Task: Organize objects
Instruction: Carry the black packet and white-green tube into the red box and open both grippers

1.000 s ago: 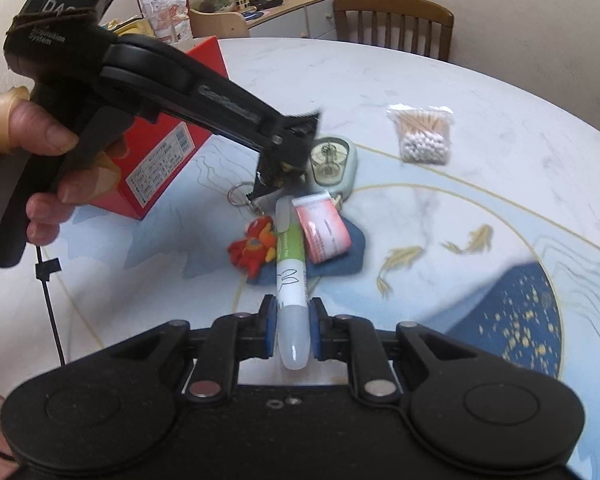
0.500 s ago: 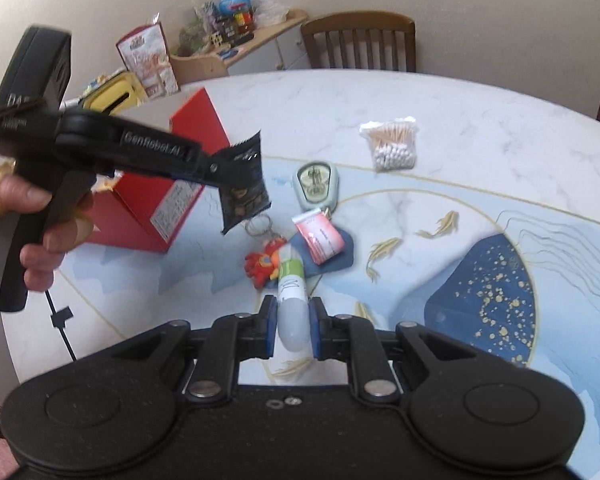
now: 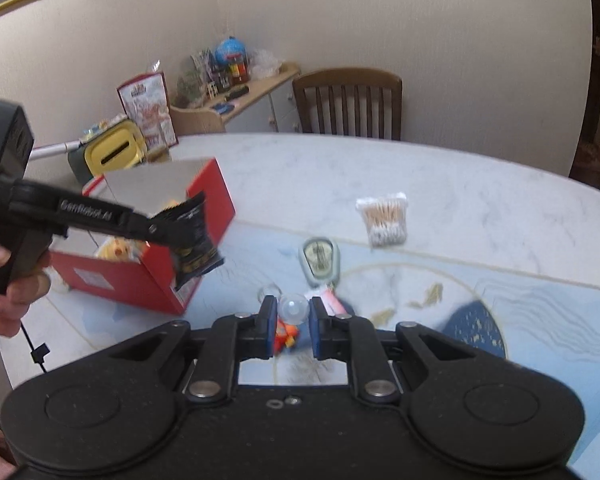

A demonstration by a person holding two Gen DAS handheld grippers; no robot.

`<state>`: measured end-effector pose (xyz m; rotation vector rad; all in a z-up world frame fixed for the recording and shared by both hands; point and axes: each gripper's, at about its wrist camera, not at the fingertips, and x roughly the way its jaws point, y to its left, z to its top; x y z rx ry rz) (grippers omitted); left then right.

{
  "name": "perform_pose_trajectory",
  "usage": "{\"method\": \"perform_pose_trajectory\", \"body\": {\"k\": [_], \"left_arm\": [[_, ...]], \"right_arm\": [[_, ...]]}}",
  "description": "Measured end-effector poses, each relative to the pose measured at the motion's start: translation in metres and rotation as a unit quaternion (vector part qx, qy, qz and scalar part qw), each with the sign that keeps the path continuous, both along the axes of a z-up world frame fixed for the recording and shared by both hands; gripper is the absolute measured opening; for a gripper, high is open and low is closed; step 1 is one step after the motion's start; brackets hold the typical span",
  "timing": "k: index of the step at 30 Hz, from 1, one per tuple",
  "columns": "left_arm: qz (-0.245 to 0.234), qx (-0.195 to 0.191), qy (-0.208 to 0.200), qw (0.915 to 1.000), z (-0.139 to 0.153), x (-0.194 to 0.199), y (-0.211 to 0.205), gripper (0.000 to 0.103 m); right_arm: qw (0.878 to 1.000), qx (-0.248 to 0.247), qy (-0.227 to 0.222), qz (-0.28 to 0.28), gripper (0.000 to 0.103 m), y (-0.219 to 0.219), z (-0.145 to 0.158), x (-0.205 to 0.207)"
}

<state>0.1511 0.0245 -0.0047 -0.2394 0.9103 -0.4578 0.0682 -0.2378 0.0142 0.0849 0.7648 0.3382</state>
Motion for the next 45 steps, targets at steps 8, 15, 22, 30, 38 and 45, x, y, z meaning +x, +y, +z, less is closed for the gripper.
{"method": "perform_pose_trajectory", "body": {"k": [8, 15, 22, 30, 38, 45], "left_arm": [[0.03, 0.001, -0.018, 0.9994, 0.023, 0.001, 0.062, 0.026], [0.052, 0.015, -0.034, 0.9979, 0.035, 0.005, 0.112, 0.026], [0.066, 0.053, -0.041, 0.9956, 0.033, 0.01, 0.152, 0.026], [0.077, 0.09, -0.034, 0.9925, 0.022, 0.022, 0.194, 0.026], [0.069, 0.132, -0.019, 0.9887, 0.003, 0.045, 0.212, 0.026], [0.043, 0.18, -0.008, 0.9827, -0.02, 0.069, 0.207, 0.026]], "right_arm": [[0.999, -0.002, -0.038, 0.011, 0.015, 0.035, 0.03, 0.015], [0.998, 0.007, -0.061, 0.031, 0.015, 0.081, 0.045, 0.031], [0.995, 0.017, -0.079, 0.055, 0.015, 0.133, 0.053, 0.05], [0.994, 0.021, -0.072, 0.077, 0.015, 0.185, 0.043, 0.073], [0.993, 0.003, -0.066, 0.099, 0.015, 0.227, 0.021, 0.093], [0.993, -0.006, -0.046, 0.108, 0.015, 0.253, -0.005, 0.11]]}}
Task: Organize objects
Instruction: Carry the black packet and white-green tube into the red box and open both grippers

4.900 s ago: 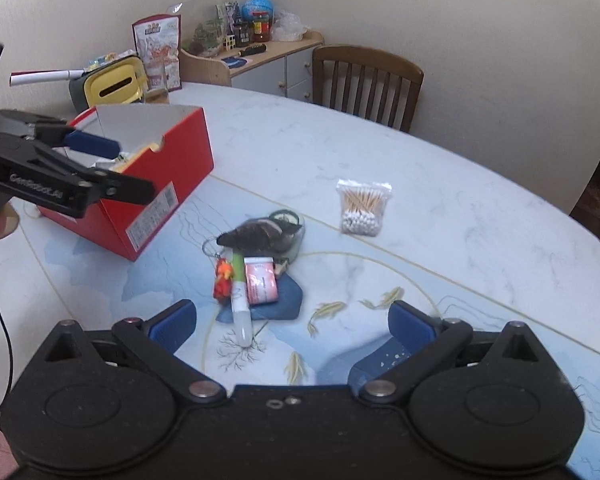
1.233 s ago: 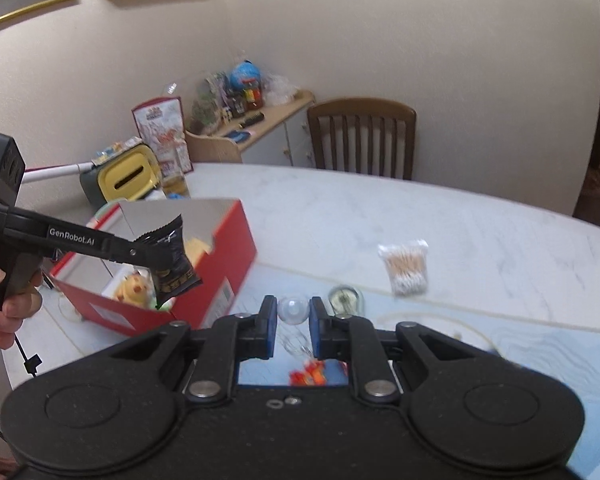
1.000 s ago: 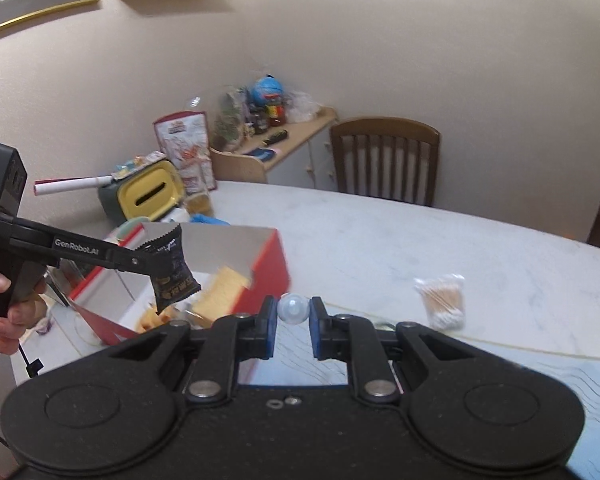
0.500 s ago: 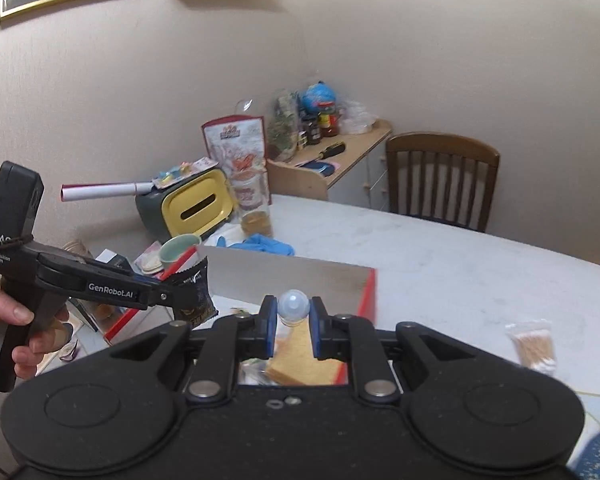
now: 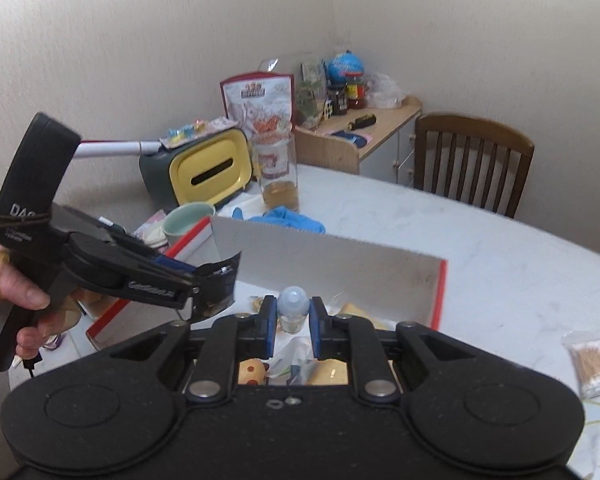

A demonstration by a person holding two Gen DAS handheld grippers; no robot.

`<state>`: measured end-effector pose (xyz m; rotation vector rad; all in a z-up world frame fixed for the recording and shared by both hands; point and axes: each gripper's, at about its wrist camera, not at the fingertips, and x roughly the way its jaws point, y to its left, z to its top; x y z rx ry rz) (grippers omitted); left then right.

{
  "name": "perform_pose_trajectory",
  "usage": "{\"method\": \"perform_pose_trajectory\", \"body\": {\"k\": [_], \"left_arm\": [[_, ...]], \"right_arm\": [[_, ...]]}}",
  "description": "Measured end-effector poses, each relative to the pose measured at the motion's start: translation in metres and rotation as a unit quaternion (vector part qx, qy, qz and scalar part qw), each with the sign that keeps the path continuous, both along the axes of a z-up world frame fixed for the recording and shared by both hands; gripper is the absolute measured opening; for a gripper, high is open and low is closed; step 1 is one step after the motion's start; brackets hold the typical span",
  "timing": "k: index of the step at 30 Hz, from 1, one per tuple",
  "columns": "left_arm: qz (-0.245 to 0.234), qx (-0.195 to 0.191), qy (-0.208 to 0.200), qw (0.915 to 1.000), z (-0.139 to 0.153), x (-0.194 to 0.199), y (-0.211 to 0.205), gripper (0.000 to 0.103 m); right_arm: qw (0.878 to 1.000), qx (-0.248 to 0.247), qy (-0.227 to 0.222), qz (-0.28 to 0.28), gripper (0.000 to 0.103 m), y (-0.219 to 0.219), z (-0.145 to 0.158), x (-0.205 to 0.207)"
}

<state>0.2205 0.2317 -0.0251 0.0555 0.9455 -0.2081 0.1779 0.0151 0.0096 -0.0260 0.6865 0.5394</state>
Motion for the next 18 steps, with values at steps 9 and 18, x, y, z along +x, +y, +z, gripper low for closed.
{"method": "perform_pose_trajectory", "body": {"k": [9, 18], "left_arm": [[-0.024, 0.08, -0.008, 0.9964, -0.019, 0.02, -0.009, 0.026], [-0.034, 0.093, 0.023, 0.9948, -0.038, 0.038, -0.015, 0.026]], "right_arm": [[0.998, -0.026, 0.042, 0.024, 0.015, 0.019, -0.03, 0.006], [0.993, -0.082, 0.067, 0.057, 0.016, 0.038, -0.048, 0.007]]}}
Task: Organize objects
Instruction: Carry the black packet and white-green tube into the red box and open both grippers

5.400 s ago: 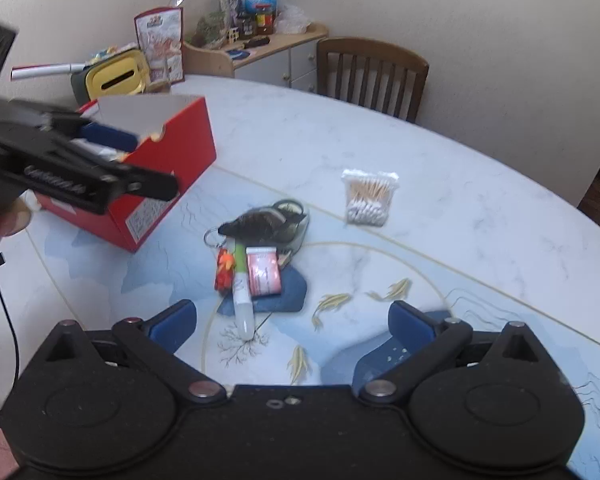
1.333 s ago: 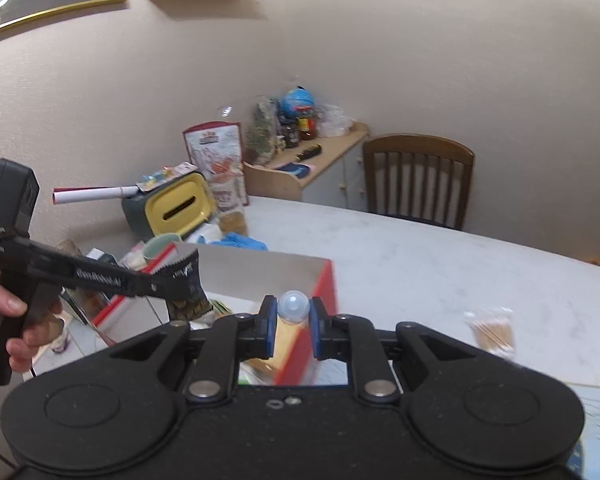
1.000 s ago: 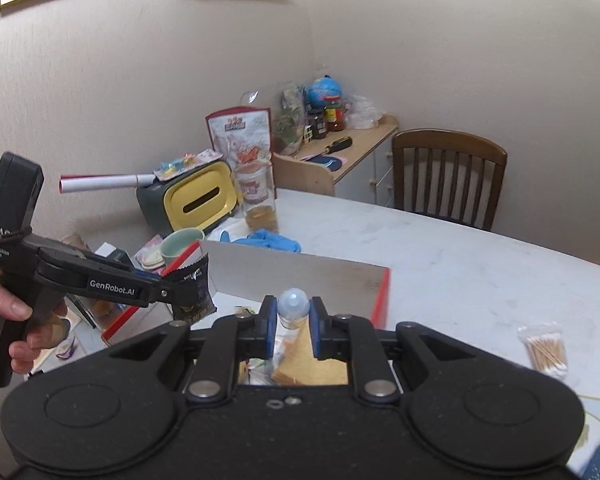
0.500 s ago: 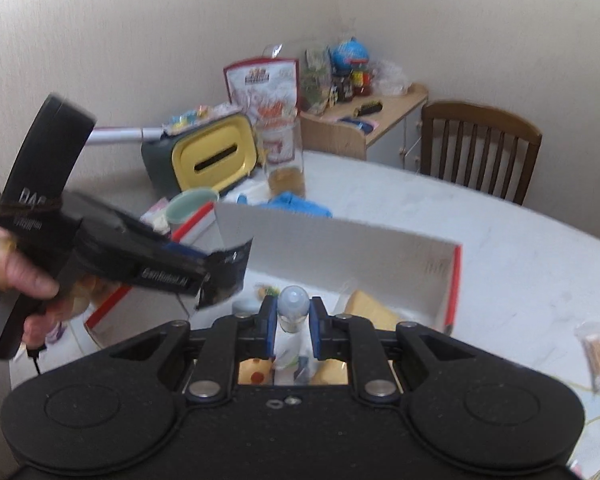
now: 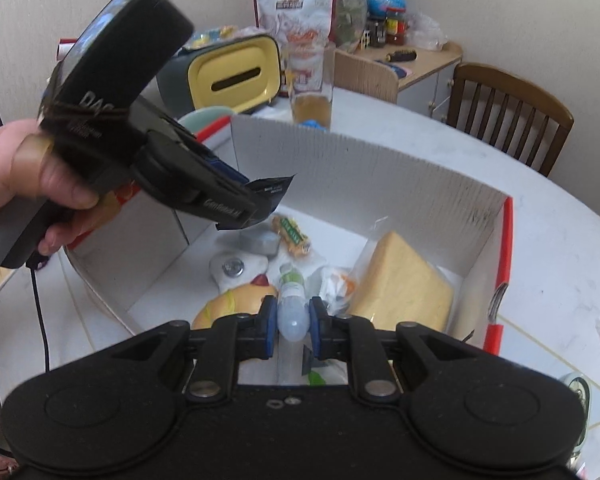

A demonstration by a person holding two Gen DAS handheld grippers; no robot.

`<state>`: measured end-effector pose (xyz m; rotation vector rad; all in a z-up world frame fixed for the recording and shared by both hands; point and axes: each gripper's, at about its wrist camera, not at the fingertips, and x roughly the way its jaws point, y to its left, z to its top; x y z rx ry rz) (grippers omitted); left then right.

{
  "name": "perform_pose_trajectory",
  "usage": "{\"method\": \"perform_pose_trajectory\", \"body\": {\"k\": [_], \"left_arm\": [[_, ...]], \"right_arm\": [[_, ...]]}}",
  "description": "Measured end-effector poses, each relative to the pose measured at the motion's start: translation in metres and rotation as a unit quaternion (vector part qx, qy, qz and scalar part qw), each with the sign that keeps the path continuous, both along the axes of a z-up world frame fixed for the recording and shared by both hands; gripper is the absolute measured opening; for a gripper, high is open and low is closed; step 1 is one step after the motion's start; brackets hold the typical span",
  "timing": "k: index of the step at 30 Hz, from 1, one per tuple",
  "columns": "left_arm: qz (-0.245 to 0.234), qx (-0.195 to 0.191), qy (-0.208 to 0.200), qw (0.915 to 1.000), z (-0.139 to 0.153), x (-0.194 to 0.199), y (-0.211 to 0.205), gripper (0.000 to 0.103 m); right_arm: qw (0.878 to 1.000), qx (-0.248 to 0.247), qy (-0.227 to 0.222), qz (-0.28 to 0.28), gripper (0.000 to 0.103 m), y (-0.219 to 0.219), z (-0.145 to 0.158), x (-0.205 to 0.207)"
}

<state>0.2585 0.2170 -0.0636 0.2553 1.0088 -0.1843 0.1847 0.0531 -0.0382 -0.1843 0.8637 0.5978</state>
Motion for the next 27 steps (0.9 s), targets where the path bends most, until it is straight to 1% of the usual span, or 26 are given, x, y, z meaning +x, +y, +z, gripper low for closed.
{"method": "perform_pose_trajectory", "body": {"k": [4, 7, 10, 12, 14, 18, 21, 22, 23, 24, 25, 26, 27], "left_arm": [[0.006, -0.001, 0.011, 0.9999, -0.006, 0.006, 0.002, 0.026], [0.008, -0.001, 0.015, 0.9999, -0.007, 0.009, 0.001, 0.026], [0.009, -0.002, 0.019, 0.9998, -0.007, 0.011, -0.001, 0.026], [0.011, -0.001, 0.019, 0.9998, -0.007, 0.01, -0.001, 0.026], [0.013, -0.003, 0.021, 0.9997, -0.008, 0.009, -0.001, 0.026], [0.022, -0.011, 0.025, 0.9994, -0.008, 0.007, -0.001, 0.029], [0.031, -0.021, 0.03, 0.9989, -0.009, 0.005, -0.002, 0.033], [0.033, -0.023, 0.03, 0.9987, -0.008, 0.003, -0.003, 0.041], [0.034, -0.028, 0.031, 0.9986, -0.008, 0.002, -0.003, 0.053], [0.031, -0.037, 0.029, 0.9984, -0.007, 0.0, -0.004, 0.055], [0.031, -0.039, 0.028, 0.9984, -0.006, -0.002, -0.006, 0.059], [0.03, -0.036, 0.026, 0.9986, -0.006, -0.004, -0.008, 0.062], [0.028, -0.033, 0.023, 0.9988, -0.005, -0.006, -0.011, 0.062]], "right_arm": [[1.0, -0.006, 0.008, 0.002, 0.016, 0.001, -0.001, 0.001], [1.0, -0.003, 0.015, -0.003, 0.022, -0.002, -0.002, 0.0], [1.0, 0.002, 0.017, -0.003, 0.024, -0.005, -0.001, -0.001], [1.0, 0.004, 0.016, -0.003, 0.029, -0.008, 0.001, -0.004], [1.0, 0.007, 0.015, -0.005, 0.037, -0.011, 0.002, -0.006], [1.0, 0.019, 0.019, -0.016, 0.039, -0.02, 0.006, -0.008], [0.999, 0.031, 0.019, -0.023, 0.041, -0.029, 0.011, -0.01], [0.999, 0.034, 0.019, -0.024, 0.042, -0.031, 0.012, -0.012], [0.999, 0.037, 0.018, -0.025, 0.043, -0.034, 0.014, -0.013], [0.999, 0.039, 0.018, -0.027, 0.043, -0.037, 0.015, -0.015], [0.999, 0.042, 0.018, -0.028, 0.044, -0.04, 0.017, -0.017], [0.998, 0.044, 0.018, -0.029, 0.045, -0.042, 0.018, -0.018], [0.998, 0.048, 0.018, -0.031, 0.045, -0.045, 0.019, -0.02]]}}
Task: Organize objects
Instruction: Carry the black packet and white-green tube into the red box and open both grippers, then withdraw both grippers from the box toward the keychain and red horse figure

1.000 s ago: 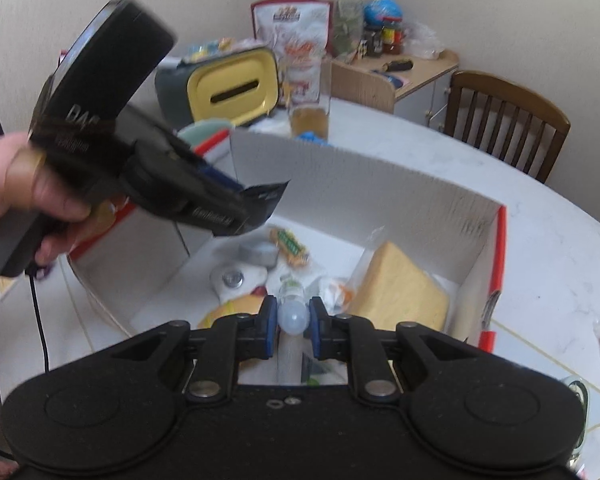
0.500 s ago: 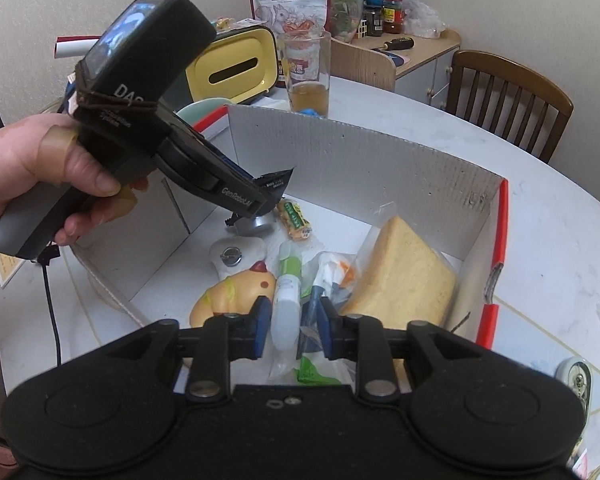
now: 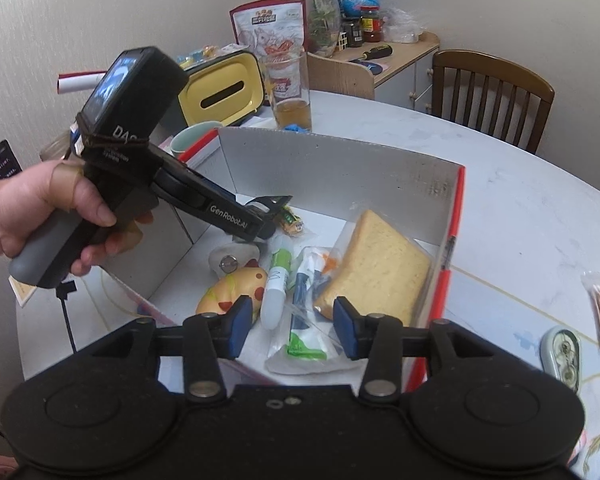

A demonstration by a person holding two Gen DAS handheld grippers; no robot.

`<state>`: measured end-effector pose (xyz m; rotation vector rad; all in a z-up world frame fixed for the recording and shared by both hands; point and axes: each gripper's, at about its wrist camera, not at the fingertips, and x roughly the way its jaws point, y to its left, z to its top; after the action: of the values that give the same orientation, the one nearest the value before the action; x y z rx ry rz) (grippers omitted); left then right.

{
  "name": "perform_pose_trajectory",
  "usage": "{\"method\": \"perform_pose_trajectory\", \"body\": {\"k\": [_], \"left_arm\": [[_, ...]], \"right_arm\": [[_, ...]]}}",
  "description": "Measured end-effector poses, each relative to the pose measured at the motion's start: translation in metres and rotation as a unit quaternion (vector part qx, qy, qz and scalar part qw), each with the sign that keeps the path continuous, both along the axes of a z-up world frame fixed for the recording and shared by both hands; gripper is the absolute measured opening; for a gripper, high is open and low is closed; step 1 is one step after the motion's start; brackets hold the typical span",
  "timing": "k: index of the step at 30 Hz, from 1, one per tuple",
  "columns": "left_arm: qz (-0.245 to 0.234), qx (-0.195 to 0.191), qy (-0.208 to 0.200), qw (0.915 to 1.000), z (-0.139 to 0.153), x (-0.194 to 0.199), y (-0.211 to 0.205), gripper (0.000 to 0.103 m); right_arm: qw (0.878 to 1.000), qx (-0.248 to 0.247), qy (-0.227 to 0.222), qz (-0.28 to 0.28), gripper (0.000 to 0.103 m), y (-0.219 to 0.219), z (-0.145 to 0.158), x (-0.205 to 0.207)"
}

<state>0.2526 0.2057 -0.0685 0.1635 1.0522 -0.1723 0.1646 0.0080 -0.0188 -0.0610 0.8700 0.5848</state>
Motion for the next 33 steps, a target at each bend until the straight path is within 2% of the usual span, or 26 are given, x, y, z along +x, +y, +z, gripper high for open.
{"method": "perform_pose_trajectory", "body": {"k": [10, 18, 24, 27, 33], "left_arm": [[0.002, -0.019, -0.035, 0.9992, 0.024, -0.03, -0.018, 0.062], [0.01, -0.066, -0.072, 0.9952, 0.056, -0.064, -0.043, 0.062], [0.013, -0.098, -0.087, 0.9914, 0.07, -0.085, -0.068, 0.064], [0.015, -0.107, -0.093, 0.9898, 0.074, -0.095, -0.082, 0.067], [0.012, -0.116, -0.105, 0.9876, 0.081, -0.113, -0.114, 0.067]], "right_arm": [[1.0, 0.018, -0.014, -0.012, 0.051, -0.026, 0.016, -0.014], [0.999, 0.028, -0.029, -0.02, 0.054, -0.058, 0.031, -0.029], [0.999, 0.024, -0.037, -0.02, 0.061, -0.085, 0.039, -0.044], [0.999, 0.022, -0.042, -0.023, 0.068, -0.1, 0.041, -0.051], [0.998, 0.024, -0.05, -0.035, 0.088, -0.136, 0.044, -0.061]]}}
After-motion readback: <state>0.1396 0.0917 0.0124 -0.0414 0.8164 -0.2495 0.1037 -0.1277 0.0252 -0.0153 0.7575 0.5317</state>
